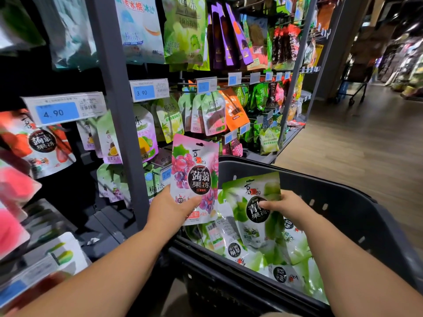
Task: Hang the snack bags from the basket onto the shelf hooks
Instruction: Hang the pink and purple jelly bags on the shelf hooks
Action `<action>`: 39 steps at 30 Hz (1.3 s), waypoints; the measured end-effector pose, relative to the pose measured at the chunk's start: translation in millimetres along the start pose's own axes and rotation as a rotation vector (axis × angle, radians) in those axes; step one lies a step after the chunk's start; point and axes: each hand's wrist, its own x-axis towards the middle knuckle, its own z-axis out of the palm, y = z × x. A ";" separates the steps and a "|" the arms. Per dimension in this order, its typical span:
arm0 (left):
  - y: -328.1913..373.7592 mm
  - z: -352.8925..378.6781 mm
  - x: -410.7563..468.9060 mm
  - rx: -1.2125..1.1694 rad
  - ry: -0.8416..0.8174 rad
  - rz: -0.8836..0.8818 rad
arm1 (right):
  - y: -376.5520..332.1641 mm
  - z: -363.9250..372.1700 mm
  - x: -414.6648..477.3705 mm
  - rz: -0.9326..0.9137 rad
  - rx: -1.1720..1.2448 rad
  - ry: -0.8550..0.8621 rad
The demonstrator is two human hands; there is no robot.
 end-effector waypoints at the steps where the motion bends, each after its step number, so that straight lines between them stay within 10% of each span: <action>1: -0.3 -0.1 0.0 -0.007 -0.006 0.000 | 2.7 -1.0 1.5 0.002 0.017 0.006; 24: 44.6 -51.6 -51.9 -0.353 0.045 0.041 | -159.7 75.3 -63.6 -0.351 0.423 0.086; 39: 63.9 -167.4 -101.4 -0.486 0.447 0.038 | -255.5 149.0 -130.4 -0.344 0.285 -0.388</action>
